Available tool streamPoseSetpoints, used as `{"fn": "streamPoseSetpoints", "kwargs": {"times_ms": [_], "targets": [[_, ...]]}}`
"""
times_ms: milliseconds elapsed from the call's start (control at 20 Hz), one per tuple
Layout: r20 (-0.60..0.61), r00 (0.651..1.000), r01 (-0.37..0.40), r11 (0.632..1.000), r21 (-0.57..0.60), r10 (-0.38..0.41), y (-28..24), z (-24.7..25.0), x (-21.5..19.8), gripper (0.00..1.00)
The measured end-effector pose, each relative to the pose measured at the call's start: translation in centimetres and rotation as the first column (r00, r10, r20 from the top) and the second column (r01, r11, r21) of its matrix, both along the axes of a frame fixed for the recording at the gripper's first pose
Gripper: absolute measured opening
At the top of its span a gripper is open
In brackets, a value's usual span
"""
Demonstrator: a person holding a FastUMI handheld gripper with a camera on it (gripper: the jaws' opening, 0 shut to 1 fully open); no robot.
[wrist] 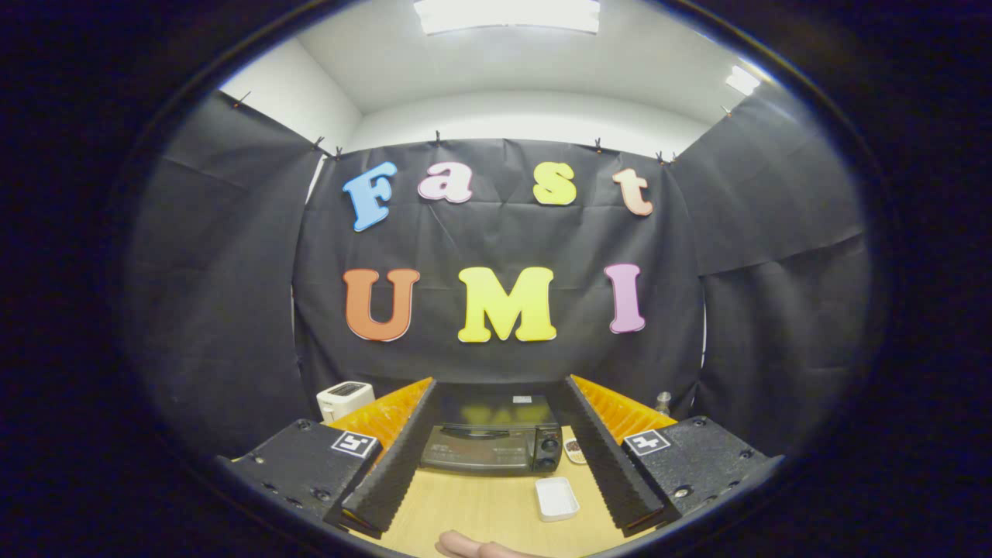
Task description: Open the toaster oven, put the food inside, and close the toaster oven door.
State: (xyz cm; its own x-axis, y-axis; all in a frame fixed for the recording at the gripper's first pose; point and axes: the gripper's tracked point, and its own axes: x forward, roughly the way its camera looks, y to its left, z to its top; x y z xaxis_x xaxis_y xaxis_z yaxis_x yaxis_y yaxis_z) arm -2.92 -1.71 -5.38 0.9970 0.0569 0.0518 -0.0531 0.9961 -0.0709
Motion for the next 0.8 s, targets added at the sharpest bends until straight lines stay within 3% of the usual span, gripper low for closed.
{"fn": "streamPoseSetpoints", "kwargs": {"times_ms": [350,800], "targets": [[0.003,1.0,-0.01,0.999,0.032,0.01,-2.5,1.4,-3.3,1.0],[-0.026,0.999,-0.046,0.999,-0.012,0.045,-3.9,1.0,-5.1,1.0]]}}
